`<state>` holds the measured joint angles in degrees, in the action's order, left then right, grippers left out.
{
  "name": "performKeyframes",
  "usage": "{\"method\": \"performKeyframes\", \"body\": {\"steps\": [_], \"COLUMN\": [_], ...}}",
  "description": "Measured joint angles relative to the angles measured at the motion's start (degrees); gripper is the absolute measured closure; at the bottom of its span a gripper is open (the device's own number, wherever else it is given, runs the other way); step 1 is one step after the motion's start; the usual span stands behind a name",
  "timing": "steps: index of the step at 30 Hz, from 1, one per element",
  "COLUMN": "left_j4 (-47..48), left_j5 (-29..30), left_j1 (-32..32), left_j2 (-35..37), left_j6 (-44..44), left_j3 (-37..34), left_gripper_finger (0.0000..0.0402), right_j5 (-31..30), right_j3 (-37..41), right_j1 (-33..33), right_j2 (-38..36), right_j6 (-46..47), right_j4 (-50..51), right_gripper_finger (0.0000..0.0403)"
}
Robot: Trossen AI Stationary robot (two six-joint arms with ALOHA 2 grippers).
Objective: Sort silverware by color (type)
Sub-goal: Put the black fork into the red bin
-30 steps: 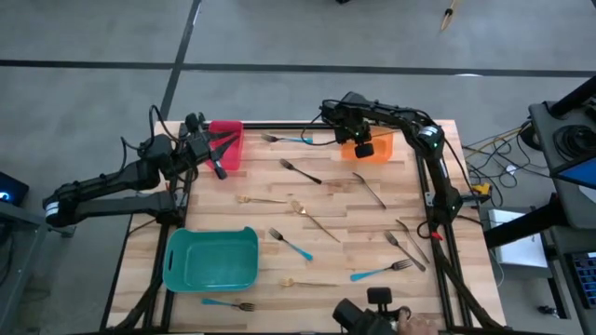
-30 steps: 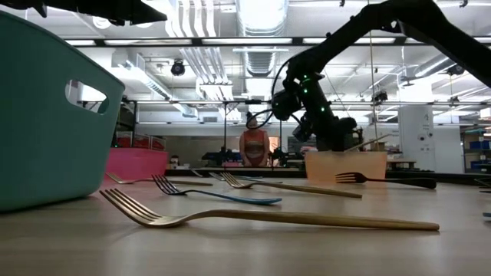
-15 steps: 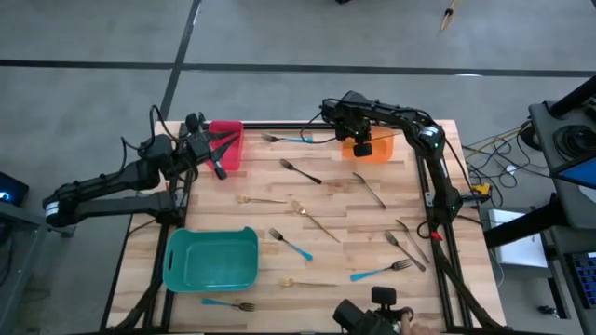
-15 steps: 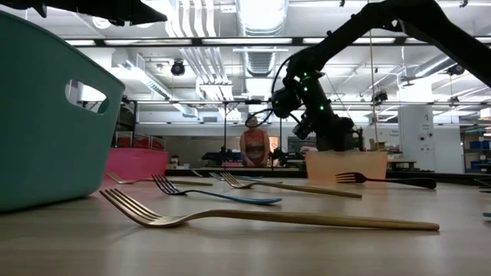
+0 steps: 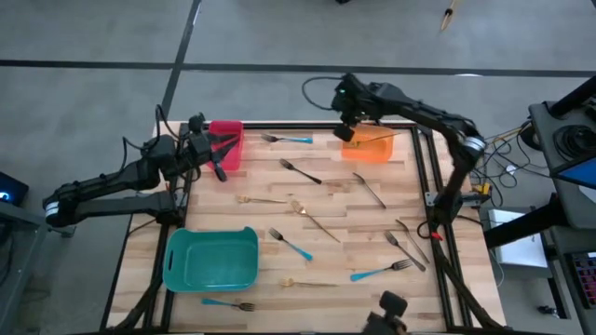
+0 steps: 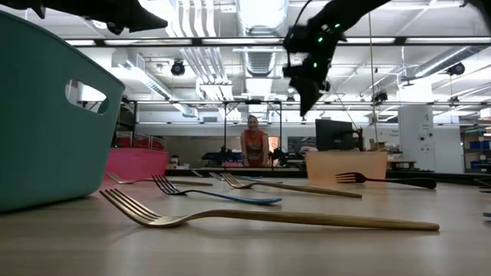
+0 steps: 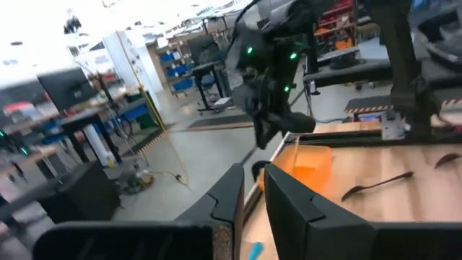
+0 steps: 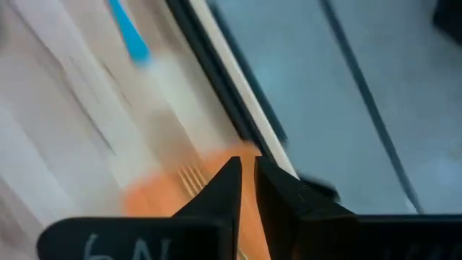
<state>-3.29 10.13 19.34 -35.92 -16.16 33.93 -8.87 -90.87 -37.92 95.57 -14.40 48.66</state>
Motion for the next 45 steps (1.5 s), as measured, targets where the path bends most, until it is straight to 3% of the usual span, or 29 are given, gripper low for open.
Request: {"method": "performKeyframes", "body": {"steps": [7, 14, 21, 27, 31, 37, 45], "left_j4": [2.2, 1.8, 1.2, 3.3, 4.3, 4.4, 12.6], "left_j5": [-0.1, -3.6, -13.7, -29.2, -29.6, -25.7, -25.7], "left_j1": [0.0, 0.0, -0.2, -0.2, -0.2, -0.2, 1.0], "left_j2": [-0.2, -3.7, -9.9, -12.8, -14.1, -19.1, -33.7], "left_j6": [8.5, 18.3, 25.6, 29.5, 31.8, 27.0, 8.9], "left_j3": [0.0, 0.0, 0.0, 0.0, 0.0, 4.6, 19.3], "left_gripper_finger": [0.0364, 0.0364, 0.0364, 0.0364, 0.0364, 0.0364, 0.0364], "right_j5": [1.8, 1.6, 1.4, 1.4, 1.4, 1.4, 1.4], "right_j3": [19.8, 33.0, 41.6, 45.2, 45.9, 46.0, 46.0], "right_j1": [6.0, 15.0, 23.9, 29.5, 31.6, 33.2, 33.2], "right_j2": [-14.4, -23.6, -29.0, -30.1, -29.9, -29.9, -29.9], "right_j6": [3.4, 4.8, 8.2, 12.6, 14.9, 13.5, 7.3], "right_j4": [-23.5, -37.3, -41.3, -41.5, -41.4, -41.3, -40.3], "right_gripper_finger": [0.0377, 0.0377, 0.0377, 0.0375, 0.0374, 0.0374, 0.0374]}}
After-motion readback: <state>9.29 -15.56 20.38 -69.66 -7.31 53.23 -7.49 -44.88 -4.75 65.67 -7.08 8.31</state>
